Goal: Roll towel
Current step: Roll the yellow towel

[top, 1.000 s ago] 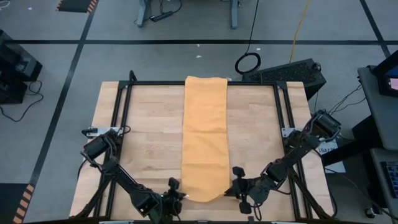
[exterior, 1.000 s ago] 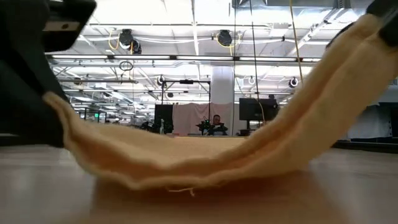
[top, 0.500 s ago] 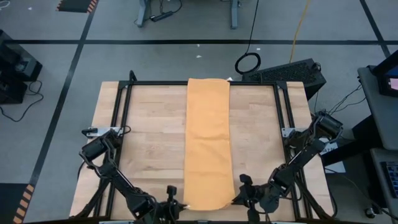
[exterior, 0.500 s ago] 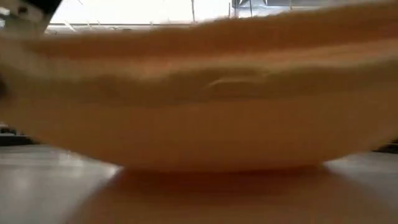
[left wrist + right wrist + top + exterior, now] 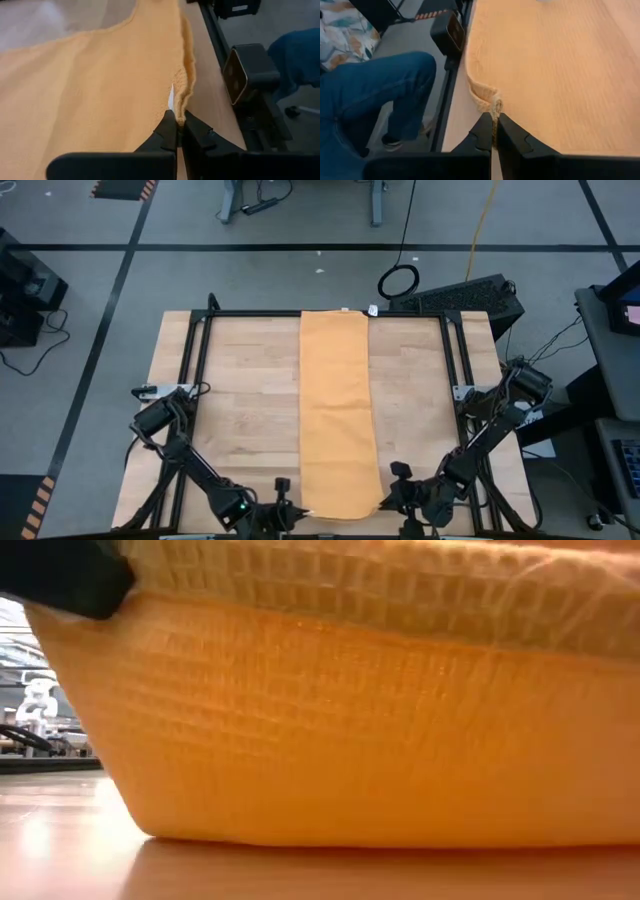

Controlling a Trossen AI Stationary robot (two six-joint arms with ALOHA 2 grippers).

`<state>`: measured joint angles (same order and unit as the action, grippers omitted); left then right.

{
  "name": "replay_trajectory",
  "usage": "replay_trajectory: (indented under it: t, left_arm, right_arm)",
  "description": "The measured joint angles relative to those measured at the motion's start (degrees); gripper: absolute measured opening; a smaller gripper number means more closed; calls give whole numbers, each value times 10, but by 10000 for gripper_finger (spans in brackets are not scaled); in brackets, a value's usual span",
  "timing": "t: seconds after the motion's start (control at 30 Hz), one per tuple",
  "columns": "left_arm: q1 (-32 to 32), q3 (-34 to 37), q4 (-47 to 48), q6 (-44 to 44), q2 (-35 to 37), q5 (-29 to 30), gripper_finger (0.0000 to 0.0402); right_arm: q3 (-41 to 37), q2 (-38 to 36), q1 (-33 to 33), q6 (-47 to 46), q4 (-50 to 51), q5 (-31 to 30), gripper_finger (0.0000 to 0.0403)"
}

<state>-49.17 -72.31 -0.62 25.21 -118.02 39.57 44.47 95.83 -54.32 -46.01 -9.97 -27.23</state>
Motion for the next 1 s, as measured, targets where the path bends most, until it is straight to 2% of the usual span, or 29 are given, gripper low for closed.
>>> replay_trajectory:
  t: [0.17,0.33,0.5,1.0]
  left_arm:
    - [16,0,7,40,0,-25,11]
    - [35,0,75,117,0,-35,12]
    - [52,17,132,191,1,-34,13]
    - [64,52,95,210,1,-42,14]
  right_arm:
    - [0,9,-2,-36,1,-14,2]
    - [0,9,0,-68,10,-19,2]
    - [0,9,10,-87,68,-46,2]
    - [0,9,26,-90,106,-44,2]
